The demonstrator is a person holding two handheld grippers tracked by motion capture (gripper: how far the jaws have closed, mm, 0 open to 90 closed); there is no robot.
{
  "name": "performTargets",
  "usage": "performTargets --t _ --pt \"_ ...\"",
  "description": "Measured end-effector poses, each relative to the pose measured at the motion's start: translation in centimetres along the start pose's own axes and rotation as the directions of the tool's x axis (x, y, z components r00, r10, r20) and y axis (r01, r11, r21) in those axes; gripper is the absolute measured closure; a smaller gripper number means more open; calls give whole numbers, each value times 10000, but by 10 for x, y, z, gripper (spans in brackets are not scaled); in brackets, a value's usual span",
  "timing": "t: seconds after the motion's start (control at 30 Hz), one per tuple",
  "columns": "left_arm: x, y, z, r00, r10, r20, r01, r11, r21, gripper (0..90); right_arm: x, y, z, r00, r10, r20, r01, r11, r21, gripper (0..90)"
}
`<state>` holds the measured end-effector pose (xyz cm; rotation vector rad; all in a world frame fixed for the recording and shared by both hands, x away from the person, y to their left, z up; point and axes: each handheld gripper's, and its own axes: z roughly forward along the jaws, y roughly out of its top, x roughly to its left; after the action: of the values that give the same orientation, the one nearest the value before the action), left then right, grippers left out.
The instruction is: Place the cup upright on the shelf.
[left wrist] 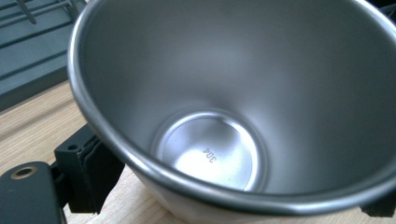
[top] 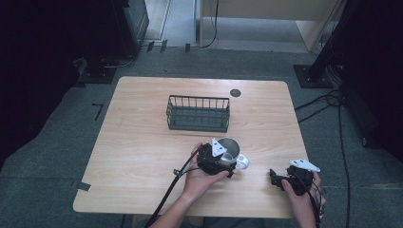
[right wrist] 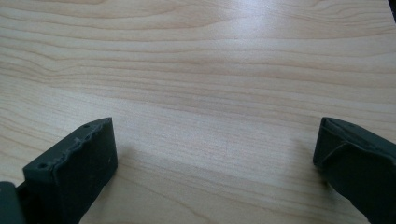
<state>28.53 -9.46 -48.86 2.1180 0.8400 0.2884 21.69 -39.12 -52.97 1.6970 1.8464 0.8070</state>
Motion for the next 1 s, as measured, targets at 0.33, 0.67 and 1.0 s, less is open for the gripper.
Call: performTargets --t 0.33,0.67,1.0 --pt "9 0 -9 9990 127 -436 -126 9999 25 86 0 0 0 10000 -2 -3 2 10000 7 0" --pt "40 8 -39 9934 -630 -953 610 9978 -240 86 0 0 0 10000 -3 -1 3 10000 9 0" --pt "65 25 -60 9827 -1039 -1535 954 9935 -618 87 0 0 0 10000 11 -1 -11 10000 7 0"
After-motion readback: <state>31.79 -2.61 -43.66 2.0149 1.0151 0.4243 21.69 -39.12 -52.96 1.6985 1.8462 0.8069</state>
